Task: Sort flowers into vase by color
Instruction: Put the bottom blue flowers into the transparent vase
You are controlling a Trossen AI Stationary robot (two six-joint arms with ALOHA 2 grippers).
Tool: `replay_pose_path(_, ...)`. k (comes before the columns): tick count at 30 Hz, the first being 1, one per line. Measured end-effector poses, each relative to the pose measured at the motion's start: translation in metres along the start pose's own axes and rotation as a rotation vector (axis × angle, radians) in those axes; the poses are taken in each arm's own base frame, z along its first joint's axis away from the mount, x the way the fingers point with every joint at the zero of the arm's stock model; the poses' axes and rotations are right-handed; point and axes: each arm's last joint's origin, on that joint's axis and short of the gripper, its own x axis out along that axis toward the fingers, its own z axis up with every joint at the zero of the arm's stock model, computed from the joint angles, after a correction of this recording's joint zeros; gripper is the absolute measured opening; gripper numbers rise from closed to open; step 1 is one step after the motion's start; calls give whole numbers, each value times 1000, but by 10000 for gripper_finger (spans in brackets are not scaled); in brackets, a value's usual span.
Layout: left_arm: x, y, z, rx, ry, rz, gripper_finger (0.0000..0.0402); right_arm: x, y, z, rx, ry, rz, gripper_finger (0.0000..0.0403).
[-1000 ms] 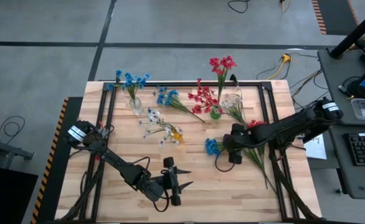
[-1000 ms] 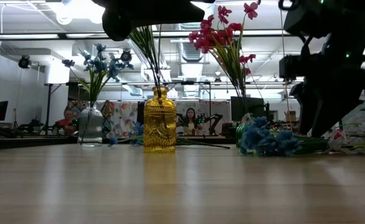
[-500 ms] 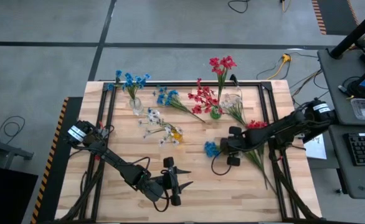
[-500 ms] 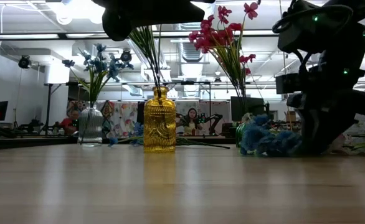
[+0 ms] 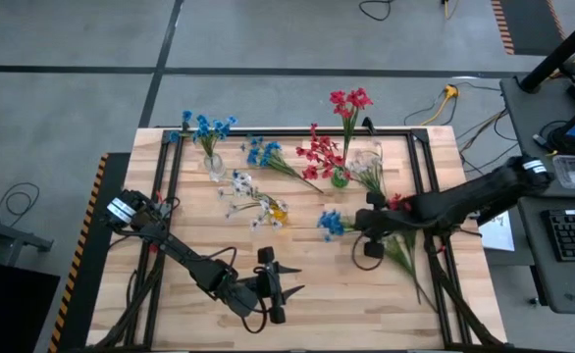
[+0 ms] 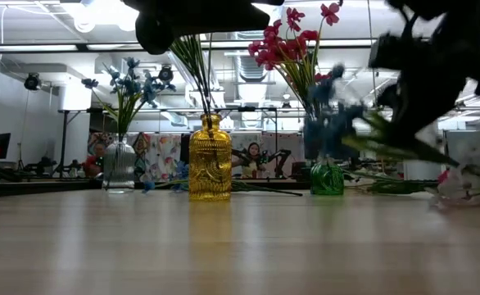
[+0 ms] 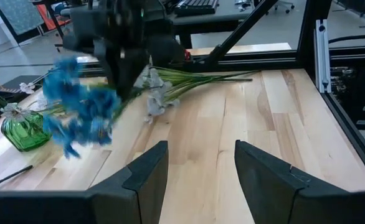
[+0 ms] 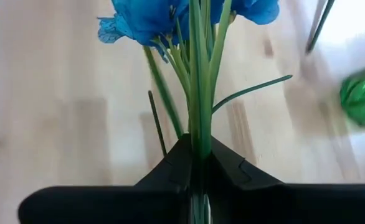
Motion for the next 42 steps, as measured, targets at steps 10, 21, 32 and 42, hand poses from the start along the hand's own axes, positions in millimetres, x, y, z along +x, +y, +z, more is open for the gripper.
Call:
replay_pose_path(10, 4, 3, 16, -99, -118, -5, 172, -68, -2, 17, -41, -478, 137, 19)
replay_pose_path(21, 11, 17, 39, -158, -287, 30, 208, -93, 22, 34, -220, -911, 483, 19)
replay_pose_path(32, 20, 19, 53, -158, -317, -108, 252, -64, 57, 60, -330, -1201, 479, 18)
replay_pose_path(42, 21, 19, 59, -167, -327, -101, 246, -55, 75, 90, -361, -1296, 446, 18)
